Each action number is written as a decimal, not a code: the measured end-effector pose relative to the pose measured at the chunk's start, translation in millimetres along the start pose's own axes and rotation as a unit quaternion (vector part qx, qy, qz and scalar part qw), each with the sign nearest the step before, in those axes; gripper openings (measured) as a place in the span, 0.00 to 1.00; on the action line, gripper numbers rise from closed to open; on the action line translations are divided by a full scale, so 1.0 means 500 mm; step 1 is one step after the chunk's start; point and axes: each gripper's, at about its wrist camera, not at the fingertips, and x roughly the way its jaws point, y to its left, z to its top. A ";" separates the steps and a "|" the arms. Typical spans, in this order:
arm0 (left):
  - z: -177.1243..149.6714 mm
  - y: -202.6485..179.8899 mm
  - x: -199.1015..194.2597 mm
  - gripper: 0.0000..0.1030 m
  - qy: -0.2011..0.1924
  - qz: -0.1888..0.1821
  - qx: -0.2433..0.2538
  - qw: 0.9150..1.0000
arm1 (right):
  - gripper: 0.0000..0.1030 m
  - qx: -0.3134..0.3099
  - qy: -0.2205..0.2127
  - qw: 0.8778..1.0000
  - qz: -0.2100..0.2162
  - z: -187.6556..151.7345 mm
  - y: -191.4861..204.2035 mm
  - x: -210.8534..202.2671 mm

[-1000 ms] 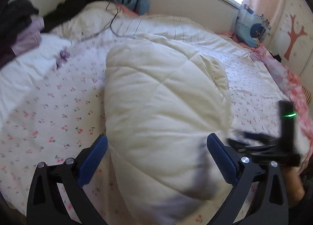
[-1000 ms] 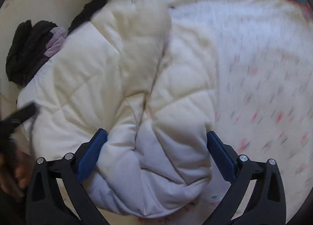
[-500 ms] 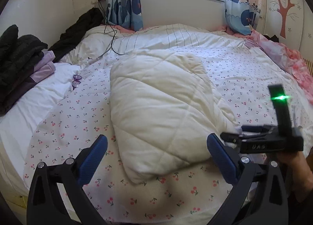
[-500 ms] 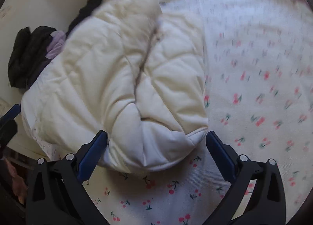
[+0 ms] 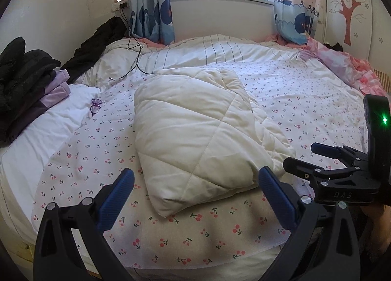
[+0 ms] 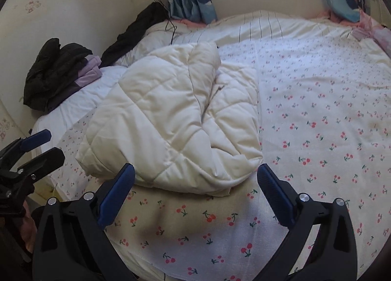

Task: Fold large clothes

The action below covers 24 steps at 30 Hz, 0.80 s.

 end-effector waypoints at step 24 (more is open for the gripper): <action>-0.002 0.062 0.055 0.95 -0.013 0.006 -0.028 1.000 | 0.94 -0.011 -0.026 0.999 -0.026 0.067 0.020 0.070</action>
